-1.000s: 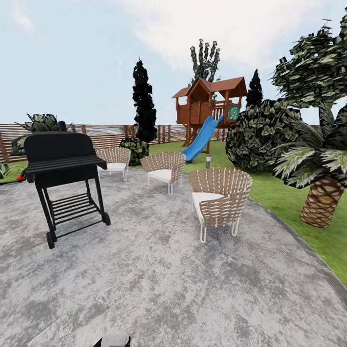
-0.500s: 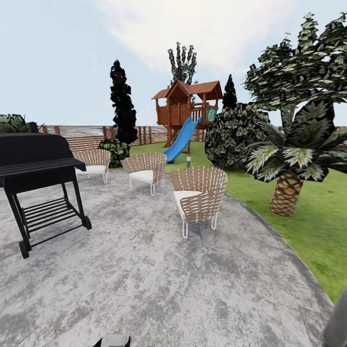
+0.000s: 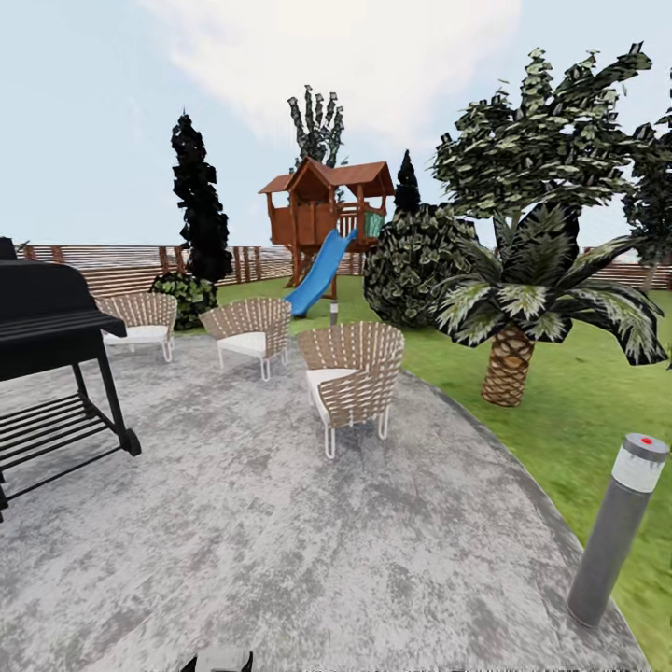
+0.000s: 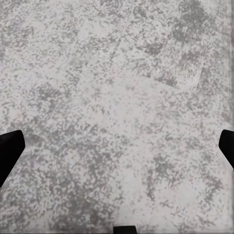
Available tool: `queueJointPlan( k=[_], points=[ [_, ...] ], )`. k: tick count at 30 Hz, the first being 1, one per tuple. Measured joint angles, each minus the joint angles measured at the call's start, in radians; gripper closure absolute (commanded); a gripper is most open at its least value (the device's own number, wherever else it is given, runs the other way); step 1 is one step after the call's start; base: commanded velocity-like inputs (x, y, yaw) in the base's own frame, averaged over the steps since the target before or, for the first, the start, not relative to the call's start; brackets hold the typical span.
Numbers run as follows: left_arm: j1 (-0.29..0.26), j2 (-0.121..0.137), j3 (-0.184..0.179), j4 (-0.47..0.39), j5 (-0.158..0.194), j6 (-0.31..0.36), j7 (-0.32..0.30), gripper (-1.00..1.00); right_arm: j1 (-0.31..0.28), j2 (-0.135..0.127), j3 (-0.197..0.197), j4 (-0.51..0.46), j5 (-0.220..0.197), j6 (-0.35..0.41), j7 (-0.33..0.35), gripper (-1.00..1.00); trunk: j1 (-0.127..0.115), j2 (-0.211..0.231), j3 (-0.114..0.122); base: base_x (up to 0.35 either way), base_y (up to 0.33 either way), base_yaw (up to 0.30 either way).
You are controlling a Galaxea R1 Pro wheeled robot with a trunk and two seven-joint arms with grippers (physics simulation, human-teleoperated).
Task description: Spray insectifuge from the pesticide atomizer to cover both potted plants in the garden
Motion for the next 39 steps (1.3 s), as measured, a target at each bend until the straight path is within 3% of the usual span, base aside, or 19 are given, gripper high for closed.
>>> queueJointPlan(
  k=[9,39],
  points=[
    [0.0,0.0,0.0,0.0,0.0,0.0,0.0,-1.0,0.0,0.0,0.001,0.001,0.0,0.0,0.0,-1.0,0.0,0.0,0.0,-0.139,0.0,-0.06],
    [0.0,0.0,0.0,0.0,-0.001,0.0,0.0,-1.0,0.0,0.0,0.001,0.0,0.0,0.0,0.0,-1.0,0.0,0.0,0.01,-0.15,0.0,-0.259]
  ],
)
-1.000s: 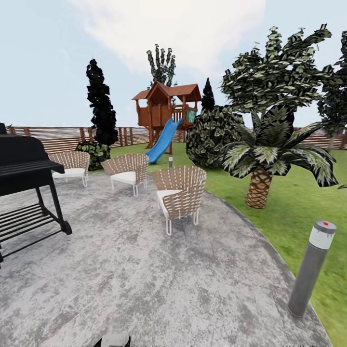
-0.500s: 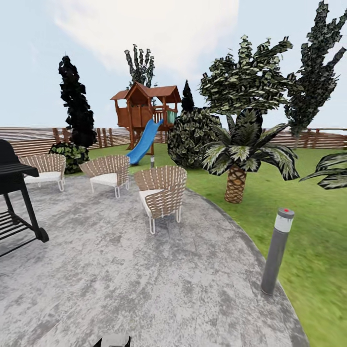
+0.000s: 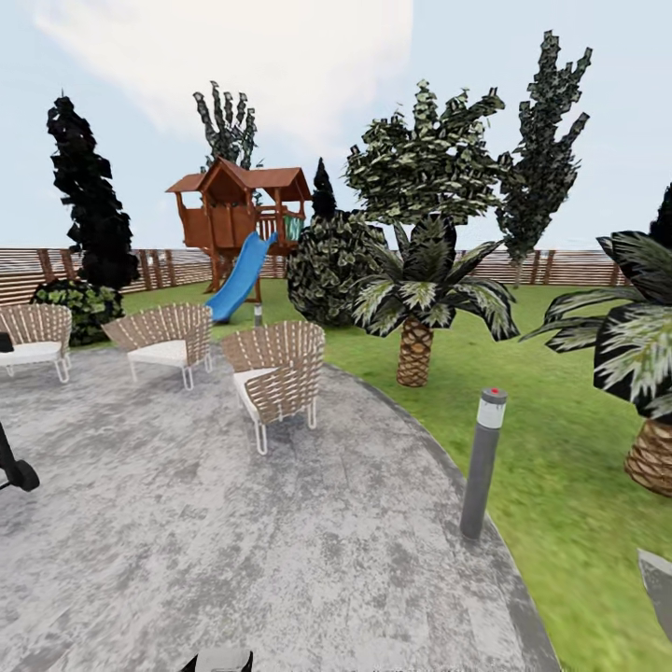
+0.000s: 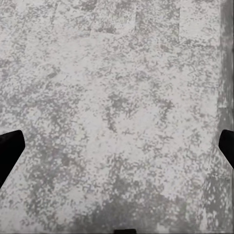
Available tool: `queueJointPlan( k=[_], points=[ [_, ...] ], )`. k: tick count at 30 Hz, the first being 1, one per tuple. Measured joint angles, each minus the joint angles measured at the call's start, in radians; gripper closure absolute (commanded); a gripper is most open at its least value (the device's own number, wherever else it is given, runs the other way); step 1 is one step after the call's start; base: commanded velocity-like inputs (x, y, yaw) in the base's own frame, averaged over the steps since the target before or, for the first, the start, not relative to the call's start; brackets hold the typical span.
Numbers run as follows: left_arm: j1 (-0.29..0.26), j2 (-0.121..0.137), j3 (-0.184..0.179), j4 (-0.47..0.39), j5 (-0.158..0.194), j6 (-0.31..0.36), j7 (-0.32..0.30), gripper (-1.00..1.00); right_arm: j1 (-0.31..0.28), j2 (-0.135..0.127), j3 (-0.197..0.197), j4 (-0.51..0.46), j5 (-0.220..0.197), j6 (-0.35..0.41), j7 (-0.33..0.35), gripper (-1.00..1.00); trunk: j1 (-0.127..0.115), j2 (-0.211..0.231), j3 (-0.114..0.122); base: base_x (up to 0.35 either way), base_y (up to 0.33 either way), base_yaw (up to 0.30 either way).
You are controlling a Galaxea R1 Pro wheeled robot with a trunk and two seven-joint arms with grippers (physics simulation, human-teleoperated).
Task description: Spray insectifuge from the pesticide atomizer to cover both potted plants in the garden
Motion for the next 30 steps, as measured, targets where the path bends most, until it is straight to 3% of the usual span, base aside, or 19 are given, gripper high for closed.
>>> queueJointPlan(
  k=[30],
  points=[
    [0.0,0.001,0.0,0.0,0.0,0.0,0.0,-1.0,0.0,0.0,0.0,0.001,0.0,0.0,0.0,-1.0,0.0,0.0,0.0,-0.001,0.0,-0.268]
  ],
)
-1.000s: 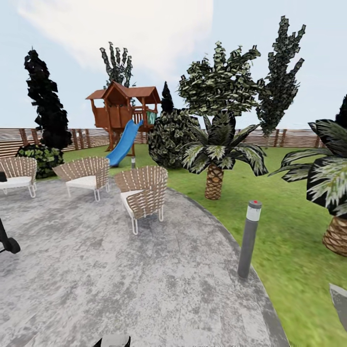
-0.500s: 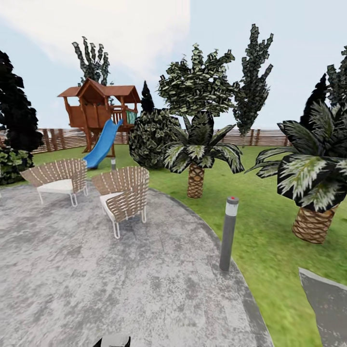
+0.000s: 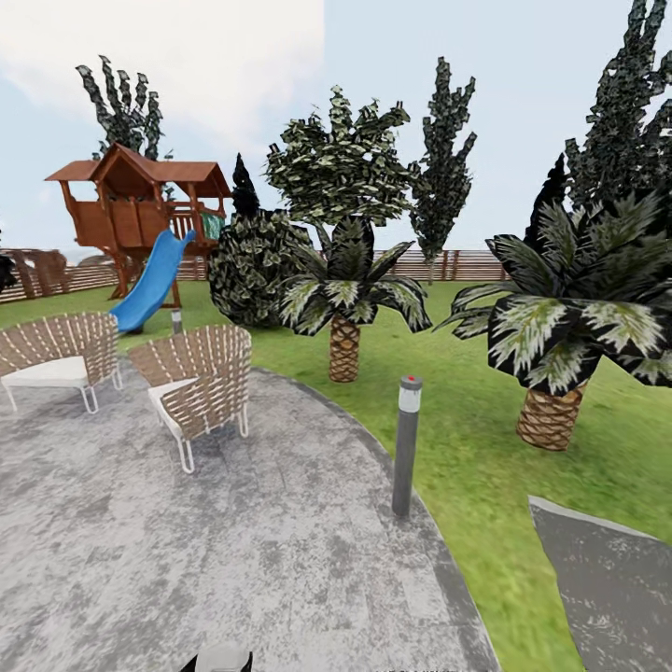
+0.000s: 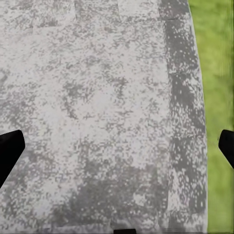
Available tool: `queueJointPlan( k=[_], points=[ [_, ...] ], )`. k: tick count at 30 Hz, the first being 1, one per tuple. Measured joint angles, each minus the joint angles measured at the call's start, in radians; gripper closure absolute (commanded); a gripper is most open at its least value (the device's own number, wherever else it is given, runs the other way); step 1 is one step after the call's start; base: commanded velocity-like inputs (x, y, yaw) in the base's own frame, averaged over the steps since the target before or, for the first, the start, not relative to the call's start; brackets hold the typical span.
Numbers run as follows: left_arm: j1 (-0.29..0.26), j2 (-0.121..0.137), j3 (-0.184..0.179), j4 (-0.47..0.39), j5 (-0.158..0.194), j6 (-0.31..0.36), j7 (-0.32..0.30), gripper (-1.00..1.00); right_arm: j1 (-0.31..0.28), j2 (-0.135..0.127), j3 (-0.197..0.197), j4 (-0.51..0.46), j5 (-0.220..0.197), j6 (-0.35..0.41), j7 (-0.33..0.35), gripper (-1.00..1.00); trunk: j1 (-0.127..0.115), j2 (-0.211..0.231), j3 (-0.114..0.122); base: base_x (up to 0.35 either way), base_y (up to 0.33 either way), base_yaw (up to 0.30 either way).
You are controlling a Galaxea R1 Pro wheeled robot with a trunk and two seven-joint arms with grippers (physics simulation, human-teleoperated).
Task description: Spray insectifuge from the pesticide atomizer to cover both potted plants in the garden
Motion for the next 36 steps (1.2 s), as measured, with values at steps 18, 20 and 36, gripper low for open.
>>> queueJointPlan(
  k=[18,20,36],
  points=[
    [0.0,0.001,0.0,0.0,0.0,0.0,0.0,-1.0,0.0,0.0,0.0,0.0,0.0,0.0,0.0,-1.0,0.0,0.0,0.0,0.0,0.0,-0.271],
    [0.0,0.001,0.0,0.0,0.0,0.0,0.0,-1.0,0.0,0.0,0.0,0.0,0.0,0.0,0.0,-1.0,0.0,0.0,0.0,0.0,0.0,-0.275],
    [0.0,0.001,0.0,0.0,0.0,0.0,0.0,-1.0,0.0,0.0,0.0,0.0,0.0,0.0,0.0,-1.0,0.0,0.0,0.0,0.0,0.0,-0.277]
  ],
)
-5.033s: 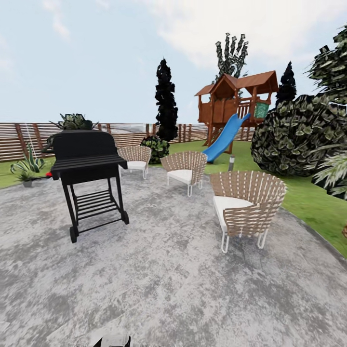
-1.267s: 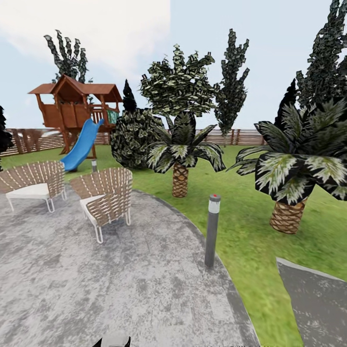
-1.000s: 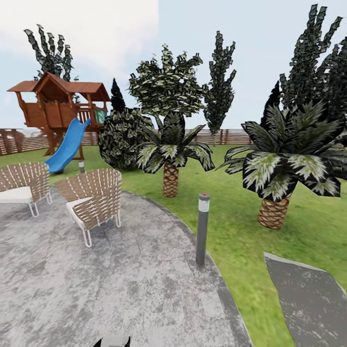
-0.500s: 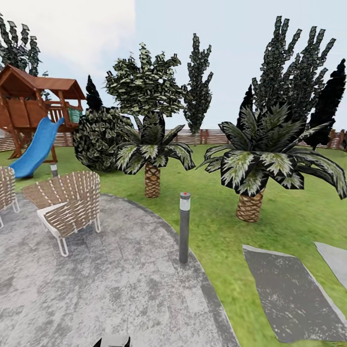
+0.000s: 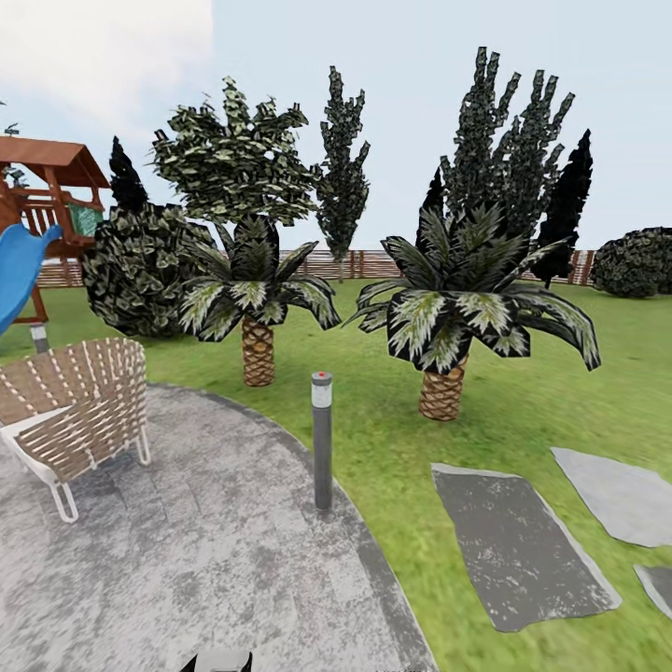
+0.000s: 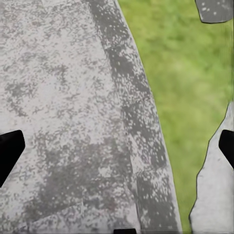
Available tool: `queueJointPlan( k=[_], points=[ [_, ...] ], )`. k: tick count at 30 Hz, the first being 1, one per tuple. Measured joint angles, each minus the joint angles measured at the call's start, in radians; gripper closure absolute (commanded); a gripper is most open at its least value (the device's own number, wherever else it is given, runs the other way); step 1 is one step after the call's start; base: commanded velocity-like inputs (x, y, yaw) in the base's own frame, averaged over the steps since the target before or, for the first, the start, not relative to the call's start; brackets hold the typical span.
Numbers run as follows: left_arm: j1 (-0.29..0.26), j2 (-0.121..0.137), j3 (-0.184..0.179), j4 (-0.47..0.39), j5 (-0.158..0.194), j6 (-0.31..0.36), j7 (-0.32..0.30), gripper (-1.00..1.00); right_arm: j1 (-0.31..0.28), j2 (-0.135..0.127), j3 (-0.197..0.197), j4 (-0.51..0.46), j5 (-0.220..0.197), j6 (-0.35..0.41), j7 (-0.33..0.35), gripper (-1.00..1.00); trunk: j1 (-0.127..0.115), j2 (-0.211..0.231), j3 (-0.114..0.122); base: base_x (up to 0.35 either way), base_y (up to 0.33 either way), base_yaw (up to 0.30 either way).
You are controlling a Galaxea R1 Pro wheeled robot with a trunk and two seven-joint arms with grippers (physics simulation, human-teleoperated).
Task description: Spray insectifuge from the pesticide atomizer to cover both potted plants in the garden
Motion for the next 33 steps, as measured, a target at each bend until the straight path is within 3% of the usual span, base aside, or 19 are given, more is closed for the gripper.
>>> queueJointPlan(
  k=[6,33],
  points=[
    [0.0,0.0,0.0,0.0,-0.001,0.0,0.0,-1.0,0.0,0.0,0.0,0.0,0.0,0.0,0.0,-1.0,0.0,0.0,0.0,0.0,0.0,-0.277],
    [0.0,0.0,0.0,0.0,-0.001,-0.001,0.0,-1.0,0.0,0.0,0.0,0.0,0.0,0.0,0.0,-1.0,0.103,-0.189,-0.085,0.0,0.0,-0.277]
  ],
)
